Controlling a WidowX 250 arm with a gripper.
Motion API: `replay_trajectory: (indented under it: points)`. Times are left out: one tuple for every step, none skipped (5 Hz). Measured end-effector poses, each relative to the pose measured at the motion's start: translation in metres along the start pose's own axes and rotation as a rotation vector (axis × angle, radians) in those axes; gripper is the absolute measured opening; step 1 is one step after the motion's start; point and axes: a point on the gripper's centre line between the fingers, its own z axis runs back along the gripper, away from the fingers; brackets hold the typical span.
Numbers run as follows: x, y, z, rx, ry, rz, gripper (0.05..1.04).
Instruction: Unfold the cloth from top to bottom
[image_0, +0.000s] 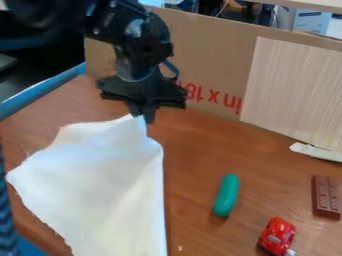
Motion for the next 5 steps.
replay_trajectory:
  points:
    - [-0.018,0.003,0.019,-0.039,-0.014,-0.002,0.051]
    - [-0.035,0.001,0.035,-0.076,-0.027,-0.012,0.051]
    - [-0.050,-0.006,0.043,-0.088,-0.040,-0.048,0.051]
    - [-0.066,-0.012,0.049,-0.099,-0.060,-0.101,0.072]
    - [-0.085,-0.020,0.058,-0.100,-0.074,-0.191,0.221]
